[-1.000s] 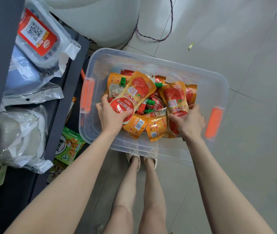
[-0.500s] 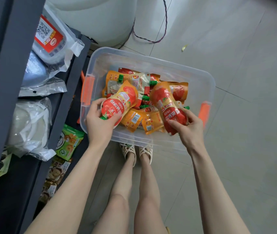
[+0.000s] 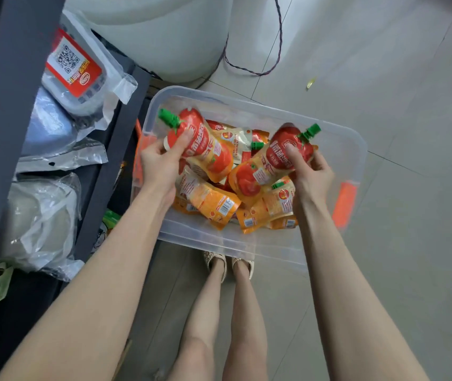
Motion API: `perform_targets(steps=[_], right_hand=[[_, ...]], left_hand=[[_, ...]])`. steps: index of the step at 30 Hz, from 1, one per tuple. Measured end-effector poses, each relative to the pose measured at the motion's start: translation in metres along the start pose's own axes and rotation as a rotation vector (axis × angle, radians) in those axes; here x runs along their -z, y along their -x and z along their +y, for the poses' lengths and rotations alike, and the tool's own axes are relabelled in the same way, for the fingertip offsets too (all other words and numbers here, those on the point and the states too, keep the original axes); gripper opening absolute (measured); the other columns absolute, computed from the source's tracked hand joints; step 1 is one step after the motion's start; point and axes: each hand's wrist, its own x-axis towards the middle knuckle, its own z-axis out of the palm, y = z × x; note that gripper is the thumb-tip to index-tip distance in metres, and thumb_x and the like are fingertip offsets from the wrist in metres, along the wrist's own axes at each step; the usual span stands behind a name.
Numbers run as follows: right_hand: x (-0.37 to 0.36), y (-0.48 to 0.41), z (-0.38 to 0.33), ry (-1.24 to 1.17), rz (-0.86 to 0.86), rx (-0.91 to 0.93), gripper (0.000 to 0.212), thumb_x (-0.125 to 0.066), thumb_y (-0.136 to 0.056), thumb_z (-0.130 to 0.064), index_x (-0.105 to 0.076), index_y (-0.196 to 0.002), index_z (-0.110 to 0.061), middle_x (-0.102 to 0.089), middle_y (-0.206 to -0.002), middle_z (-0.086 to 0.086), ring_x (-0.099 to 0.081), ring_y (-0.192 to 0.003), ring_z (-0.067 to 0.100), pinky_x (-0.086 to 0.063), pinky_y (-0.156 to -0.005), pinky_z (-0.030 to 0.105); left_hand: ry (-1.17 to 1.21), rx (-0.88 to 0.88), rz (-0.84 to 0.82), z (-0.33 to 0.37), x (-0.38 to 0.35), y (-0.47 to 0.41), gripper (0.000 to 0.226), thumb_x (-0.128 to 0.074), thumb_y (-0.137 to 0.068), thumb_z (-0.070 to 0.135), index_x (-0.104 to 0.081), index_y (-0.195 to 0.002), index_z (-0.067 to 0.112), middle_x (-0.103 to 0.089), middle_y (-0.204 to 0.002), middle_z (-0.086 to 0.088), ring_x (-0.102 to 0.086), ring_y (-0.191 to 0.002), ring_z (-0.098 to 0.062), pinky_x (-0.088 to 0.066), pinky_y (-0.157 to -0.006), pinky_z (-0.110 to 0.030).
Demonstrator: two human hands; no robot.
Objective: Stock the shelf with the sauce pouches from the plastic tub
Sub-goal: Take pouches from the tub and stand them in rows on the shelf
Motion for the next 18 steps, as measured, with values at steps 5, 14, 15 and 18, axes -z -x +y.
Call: perform_targets(steps=[5, 14, 15, 18], right_hand=[[-0.030, -0.006, 0.025, 0.097, -0.090, -0.155, 0.023, -0.080, -0.070, -0.011, -0.065, -0.087, -0.016, -0.069, -0.083, 0.001, -0.067, -0.076, 0.013, -0.056, -0.069, 0.025], [-0.023, 0.029, 0.002, 0.178, -0.104, -0.054, 0.030, -0.079, -0.073, -0.021, -0.067, -0.100, -0.012, -0.071, -0.089, 0.000, -0.069, -0.081, 0.010, -0.055, -0.068, 0.020], [-0.018, 0.035, -0.006, 0.180, -0.127, -0.038, 0.024, -0.078, -0.074, -0.021, -0.069, -0.095, -0.014, -0.072, -0.084, -0.002, -0.069, -0.077, 0.008, -0.055, -0.066, 0.020], [-0.005, 0.061, -0.031, 0.188, -0.221, -0.003, 0.011, -0.075, -0.078, -0.020, -0.068, -0.086, -0.018, -0.073, -0.073, -0.008, -0.069, -0.070, 0.006, -0.054, -0.062, 0.020]], left_hand=[[0.059, 0.119, -0.025, -0.030, -0.028, -0.030, 0.021, -0.072, -0.080, 0.019, -0.059, -0.096, 0.015, -0.066, -0.104, -0.004, -0.064, -0.101, -0.019, -0.050, -0.094, -0.047], [-0.054, -0.025, -0.051, -0.017, -0.021, 0.018, 0.034, -0.066, -0.084, 0.029, -0.061, -0.112, 0.011, -0.068, -0.107, 0.000, -0.066, -0.098, -0.013, -0.055, -0.085, -0.034], [-0.048, -0.047, -0.061, -0.010, -0.015, 0.028, 0.029, -0.064, -0.085, 0.032, -0.061, -0.108, 0.015, -0.068, -0.106, 0.001, -0.067, -0.097, -0.013, -0.055, -0.085, -0.034], [-0.008, -0.104, -0.114, 0.011, 0.001, 0.067, 0.011, -0.056, -0.090, 0.035, -0.060, -0.100, 0.033, -0.070, -0.102, 0.009, -0.067, -0.097, -0.012, -0.055, -0.083, -0.032]])
